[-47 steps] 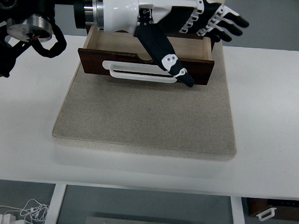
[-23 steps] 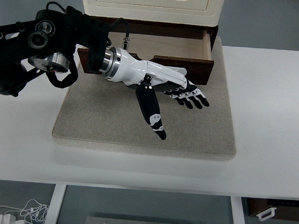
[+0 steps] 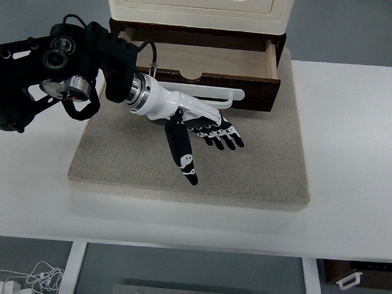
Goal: Close drawer under combined cabinet
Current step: 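Push the drawer front with the left hand toward the cabinet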
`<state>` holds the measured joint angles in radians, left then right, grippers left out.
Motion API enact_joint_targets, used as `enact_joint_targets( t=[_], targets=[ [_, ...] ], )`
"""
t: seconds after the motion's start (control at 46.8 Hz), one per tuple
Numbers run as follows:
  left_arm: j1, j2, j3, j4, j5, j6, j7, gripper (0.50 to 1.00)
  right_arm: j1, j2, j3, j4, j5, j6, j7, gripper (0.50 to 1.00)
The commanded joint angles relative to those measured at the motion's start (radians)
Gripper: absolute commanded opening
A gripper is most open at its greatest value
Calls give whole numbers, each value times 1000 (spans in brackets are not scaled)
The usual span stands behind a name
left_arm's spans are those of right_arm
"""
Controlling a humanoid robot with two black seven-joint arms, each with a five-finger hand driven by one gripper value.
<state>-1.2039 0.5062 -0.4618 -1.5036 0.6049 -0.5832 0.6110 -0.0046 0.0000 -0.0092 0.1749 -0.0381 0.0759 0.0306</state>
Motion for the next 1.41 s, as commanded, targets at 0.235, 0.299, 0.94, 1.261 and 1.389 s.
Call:
enact_joint_targets(
  t=[0.235, 0.299, 0.94, 1.261, 1.389],
  targets=[
    [-2, 0, 0, 80, 6, -28, 0, 1000, 0, 0, 0, 0, 0, -1, 0, 952],
    [-2, 0, 0, 85, 7, -28, 0, 1000, 0, 0, 0, 0, 0, 1, 0, 952],
    [-9, -29, -17, 197, 52, -24, 0, 1000, 0, 0, 0, 0, 0, 1, 0, 952],
    [-11, -84, -66, 318, 87, -23, 0, 1000, 0, 0, 0, 0, 0, -1, 0, 952],
    [-12, -109, -90, 356, 116, -23, 0, 1000, 0, 0, 0, 0, 0, 1, 0, 952]
  ],
)
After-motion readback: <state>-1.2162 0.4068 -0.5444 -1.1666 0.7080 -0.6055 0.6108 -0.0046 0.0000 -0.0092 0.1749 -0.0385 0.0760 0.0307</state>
